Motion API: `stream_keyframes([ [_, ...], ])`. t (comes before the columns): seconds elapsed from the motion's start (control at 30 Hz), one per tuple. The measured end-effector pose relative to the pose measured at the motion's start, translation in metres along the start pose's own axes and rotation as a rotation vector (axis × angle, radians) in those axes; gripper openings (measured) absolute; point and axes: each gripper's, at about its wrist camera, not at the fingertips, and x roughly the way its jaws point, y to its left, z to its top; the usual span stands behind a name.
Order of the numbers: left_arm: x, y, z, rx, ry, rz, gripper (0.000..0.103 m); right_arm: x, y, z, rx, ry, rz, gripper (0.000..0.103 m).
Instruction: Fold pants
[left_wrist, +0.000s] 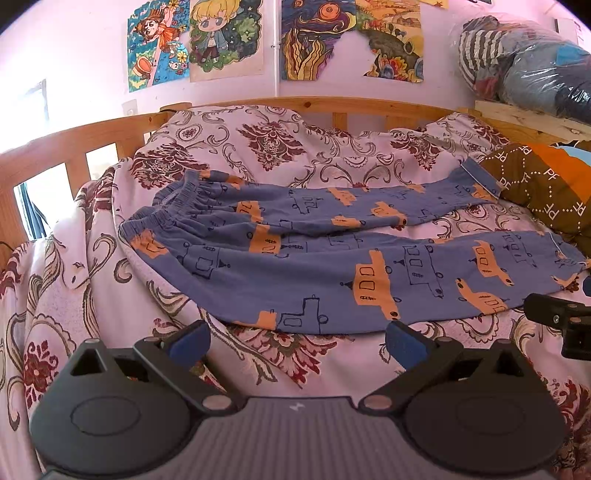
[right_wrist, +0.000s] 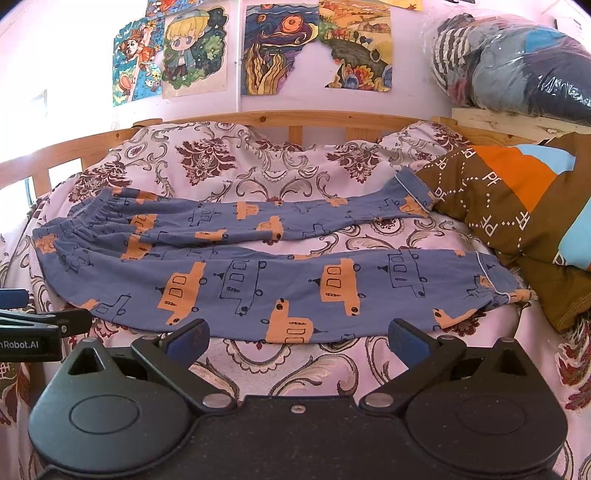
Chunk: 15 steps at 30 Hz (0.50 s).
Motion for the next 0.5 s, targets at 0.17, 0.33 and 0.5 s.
stream_keyframes([
  [0.17,0.006,0.004,-0.006,-0.007,0.016,-0.011,0.103,0.007,-0.009,-0.003,-0.01,0.019,0.004,0.103],
  [0.33,0.007,0.006,-0.003,-0.007,0.036,-0.024,0.103,0.01,-0.018,0.008,-0.03,0.029,0.034,0.103],
  [0.5,0.01,0.012,0.021,0.001,0.037,-0.048,0.103,0.023,-0.025,0.038,-0.104,0.012,0.082,0.103],
])
